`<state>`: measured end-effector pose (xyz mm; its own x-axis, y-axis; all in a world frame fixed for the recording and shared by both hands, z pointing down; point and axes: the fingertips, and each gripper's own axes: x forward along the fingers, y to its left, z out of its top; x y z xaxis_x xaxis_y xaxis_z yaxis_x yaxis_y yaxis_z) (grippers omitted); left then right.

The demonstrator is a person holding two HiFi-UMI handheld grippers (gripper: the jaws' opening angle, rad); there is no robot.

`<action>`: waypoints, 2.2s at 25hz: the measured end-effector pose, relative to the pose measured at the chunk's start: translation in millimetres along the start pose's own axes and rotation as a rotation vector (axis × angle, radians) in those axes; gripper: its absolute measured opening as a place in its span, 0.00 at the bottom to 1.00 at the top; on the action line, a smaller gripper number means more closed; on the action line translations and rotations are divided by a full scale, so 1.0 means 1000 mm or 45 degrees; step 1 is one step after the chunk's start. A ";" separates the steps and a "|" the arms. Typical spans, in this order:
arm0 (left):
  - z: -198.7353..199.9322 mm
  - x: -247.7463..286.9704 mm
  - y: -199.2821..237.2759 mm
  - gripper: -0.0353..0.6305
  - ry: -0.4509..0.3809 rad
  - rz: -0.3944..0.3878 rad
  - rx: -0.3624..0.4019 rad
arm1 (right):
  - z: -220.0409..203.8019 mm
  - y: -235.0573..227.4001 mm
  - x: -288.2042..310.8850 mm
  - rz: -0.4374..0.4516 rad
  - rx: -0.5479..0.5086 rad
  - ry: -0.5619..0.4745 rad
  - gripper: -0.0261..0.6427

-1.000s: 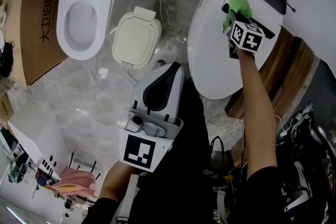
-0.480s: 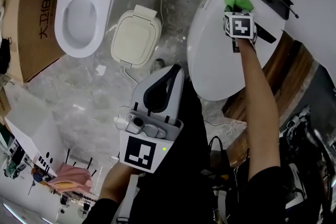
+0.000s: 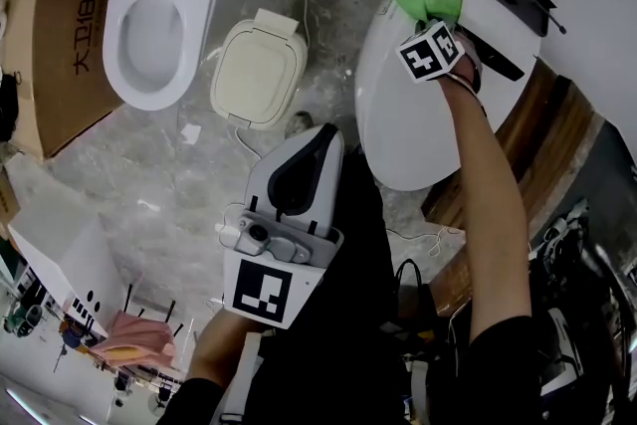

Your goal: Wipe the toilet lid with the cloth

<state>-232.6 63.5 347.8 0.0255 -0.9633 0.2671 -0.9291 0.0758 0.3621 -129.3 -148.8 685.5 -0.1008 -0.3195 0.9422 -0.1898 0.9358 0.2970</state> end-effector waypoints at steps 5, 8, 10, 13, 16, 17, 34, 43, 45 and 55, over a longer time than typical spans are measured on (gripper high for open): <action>0.001 -0.006 0.004 0.05 -0.003 -0.003 0.006 | -0.006 0.013 0.001 0.035 0.029 0.002 0.14; 0.000 -0.011 0.008 0.05 -0.005 0.009 -0.005 | -0.008 0.023 -0.001 0.056 -0.007 -0.010 0.14; 0.000 -0.013 0.010 0.05 -0.009 0.010 -0.012 | -0.012 0.031 -0.003 0.069 -0.015 -0.019 0.14; -0.002 -0.016 0.009 0.05 -0.008 -0.003 -0.010 | -0.019 0.043 -0.006 0.063 -0.050 -0.032 0.14; -0.004 -0.019 0.008 0.05 -0.003 -0.020 -0.006 | -0.026 0.062 -0.010 0.074 -0.086 -0.038 0.14; -0.004 -0.021 0.007 0.05 -0.003 -0.025 -0.008 | -0.029 0.070 -0.011 0.080 -0.096 -0.039 0.14; -0.013 -0.037 -0.003 0.05 0.031 -0.134 0.023 | -0.108 0.220 -0.043 0.215 -0.238 -0.016 0.14; -0.028 -0.036 -0.032 0.05 0.077 -0.229 0.060 | -0.187 0.315 -0.067 0.317 -0.362 0.039 0.14; -0.031 -0.036 -0.044 0.05 0.085 -0.256 0.072 | -0.209 0.333 -0.073 0.337 -0.370 0.058 0.14; -0.043 -0.039 -0.107 0.05 0.132 -0.371 0.131 | -0.330 0.361 -0.091 0.373 -0.326 0.228 0.14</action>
<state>-118.2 104.2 337.5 0.3281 -0.9090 0.2571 -0.9096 -0.2306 0.3456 133.2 266.8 758.4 0.0608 -0.0249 0.9978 0.0725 0.9972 0.0205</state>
